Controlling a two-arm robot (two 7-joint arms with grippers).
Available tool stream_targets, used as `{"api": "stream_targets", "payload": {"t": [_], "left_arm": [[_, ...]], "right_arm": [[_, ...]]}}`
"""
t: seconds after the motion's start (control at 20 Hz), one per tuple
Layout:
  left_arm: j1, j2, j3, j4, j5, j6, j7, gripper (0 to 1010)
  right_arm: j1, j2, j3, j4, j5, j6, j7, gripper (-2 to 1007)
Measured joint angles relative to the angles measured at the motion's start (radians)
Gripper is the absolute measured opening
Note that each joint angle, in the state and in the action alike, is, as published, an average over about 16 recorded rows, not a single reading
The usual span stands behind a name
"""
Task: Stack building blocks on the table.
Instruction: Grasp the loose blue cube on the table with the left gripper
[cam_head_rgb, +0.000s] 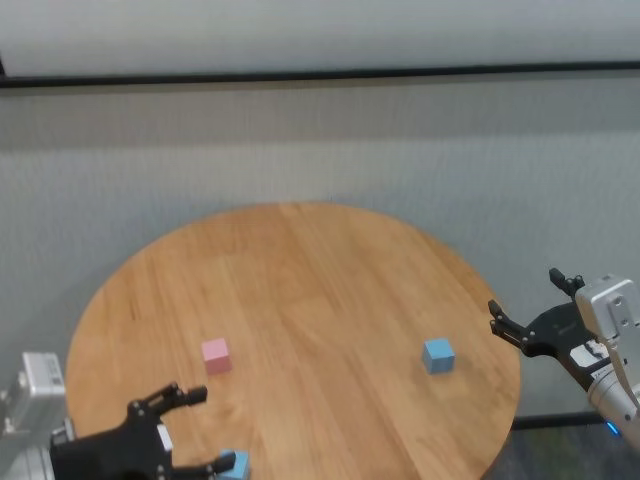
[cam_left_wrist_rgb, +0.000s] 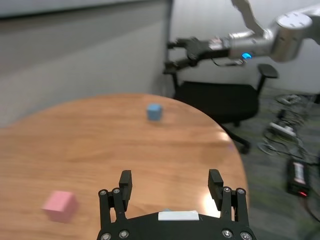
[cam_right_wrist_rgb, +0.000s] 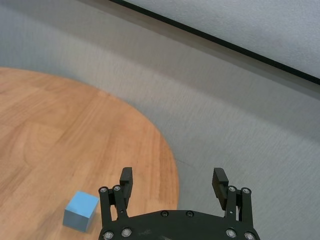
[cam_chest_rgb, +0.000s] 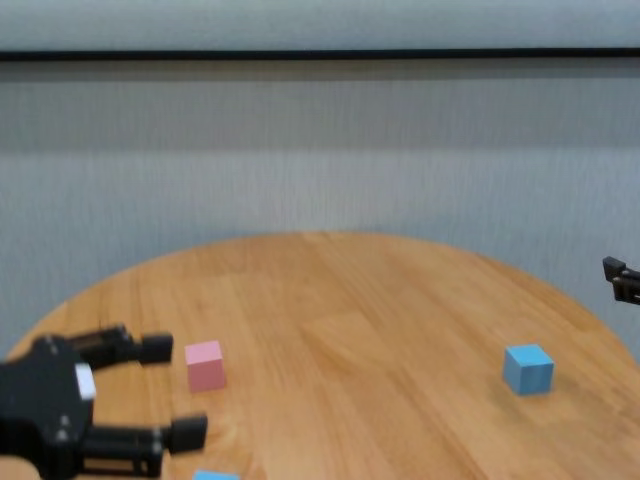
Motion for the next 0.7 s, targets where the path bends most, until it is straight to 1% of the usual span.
{"api": "stream_targets", "payload": {"t": [0.3, 0.45, 0.7], "left_arm": [[-0.012, -0.021, 0.033, 0.042, 0.021, 0.011, -0.063, 1000], [-0.018, -0.033, 0.040, 0.062, 0.026, 0.012, -0.084, 1000], [-0.029, -0.057, 0.043, 0.099, 0.023, 0.008, -0.110, 1000]], "right_arm": [[0.000, 0.000, 0.000, 0.000, 0.000, 0.000, 0.000, 1005], [0.000, 0.000, 0.000, 0.000, 0.000, 0.000, 0.000, 1005], [0.000, 0.000, 0.000, 0.000, 0.000, 0.000, 0.000, 1005]]}}
